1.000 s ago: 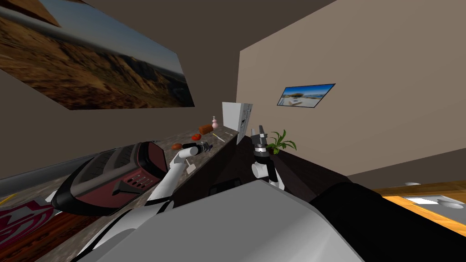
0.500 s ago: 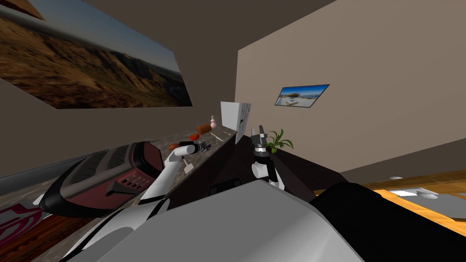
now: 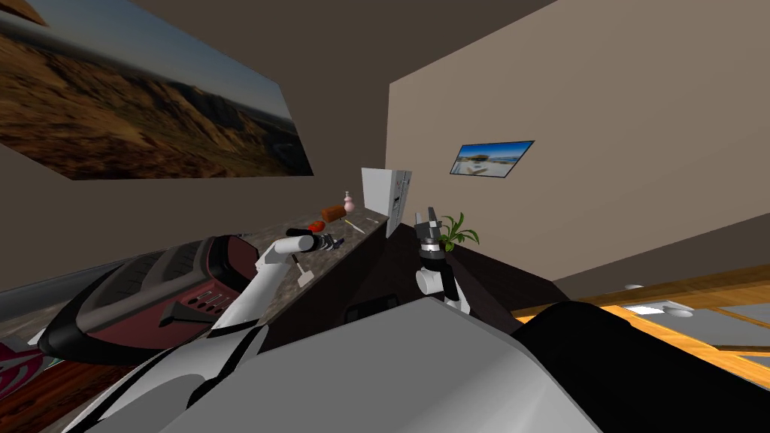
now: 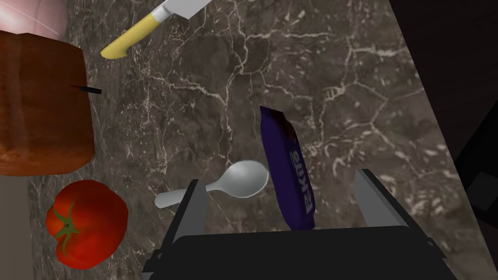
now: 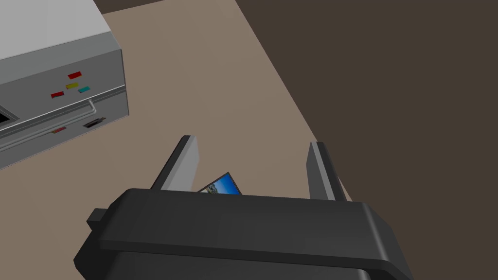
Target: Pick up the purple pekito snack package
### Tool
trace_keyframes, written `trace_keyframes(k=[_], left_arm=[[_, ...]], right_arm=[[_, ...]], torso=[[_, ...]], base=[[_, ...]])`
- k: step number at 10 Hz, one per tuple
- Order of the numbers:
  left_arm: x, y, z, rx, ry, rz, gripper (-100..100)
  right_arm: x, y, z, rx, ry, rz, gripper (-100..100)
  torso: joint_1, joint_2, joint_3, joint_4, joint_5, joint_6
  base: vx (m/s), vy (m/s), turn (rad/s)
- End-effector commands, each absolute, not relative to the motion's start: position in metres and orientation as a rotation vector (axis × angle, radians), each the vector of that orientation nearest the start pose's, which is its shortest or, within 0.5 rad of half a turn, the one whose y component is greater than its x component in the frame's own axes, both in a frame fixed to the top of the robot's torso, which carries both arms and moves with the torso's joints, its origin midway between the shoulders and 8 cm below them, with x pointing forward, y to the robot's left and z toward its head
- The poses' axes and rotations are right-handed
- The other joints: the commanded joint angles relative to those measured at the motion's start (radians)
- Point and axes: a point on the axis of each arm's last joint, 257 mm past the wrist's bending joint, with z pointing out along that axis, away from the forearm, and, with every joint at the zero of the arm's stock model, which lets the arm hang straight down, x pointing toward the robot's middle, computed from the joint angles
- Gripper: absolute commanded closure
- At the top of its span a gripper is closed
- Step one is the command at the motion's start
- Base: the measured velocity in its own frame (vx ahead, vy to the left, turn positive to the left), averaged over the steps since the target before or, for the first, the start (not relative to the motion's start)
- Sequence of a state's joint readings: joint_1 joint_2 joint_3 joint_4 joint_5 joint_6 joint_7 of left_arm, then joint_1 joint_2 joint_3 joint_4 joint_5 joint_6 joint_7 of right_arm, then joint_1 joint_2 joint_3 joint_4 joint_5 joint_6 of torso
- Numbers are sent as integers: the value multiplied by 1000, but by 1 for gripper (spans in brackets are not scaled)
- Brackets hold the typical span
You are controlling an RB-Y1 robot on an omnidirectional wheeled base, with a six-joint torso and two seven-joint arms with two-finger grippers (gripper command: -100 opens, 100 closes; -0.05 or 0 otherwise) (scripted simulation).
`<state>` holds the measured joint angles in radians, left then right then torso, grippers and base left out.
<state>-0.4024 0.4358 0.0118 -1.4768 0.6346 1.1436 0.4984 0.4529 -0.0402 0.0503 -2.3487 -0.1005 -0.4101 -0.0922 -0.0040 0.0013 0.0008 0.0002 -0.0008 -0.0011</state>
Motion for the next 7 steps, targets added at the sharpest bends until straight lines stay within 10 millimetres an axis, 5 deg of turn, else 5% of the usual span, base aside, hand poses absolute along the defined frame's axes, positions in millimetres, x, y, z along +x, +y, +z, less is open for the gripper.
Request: trace_keyframes(k=[1, 7], left_arm=[[551, 272, -274, -2354, 1497, -1000, -100], [539, 322, -257, -2410, 1433, -824, -100]], right_arm=[[349, -262, 52, 714, 553, 1531, 0], [349, -262, 52, 715, 553, 1531, 0]], torso=[[0, 0, 0, 0, 0, 0], [-1, -3, -2, -1, 0, 0]], base=[[-14, -56, -25], [10, -66, 4]])
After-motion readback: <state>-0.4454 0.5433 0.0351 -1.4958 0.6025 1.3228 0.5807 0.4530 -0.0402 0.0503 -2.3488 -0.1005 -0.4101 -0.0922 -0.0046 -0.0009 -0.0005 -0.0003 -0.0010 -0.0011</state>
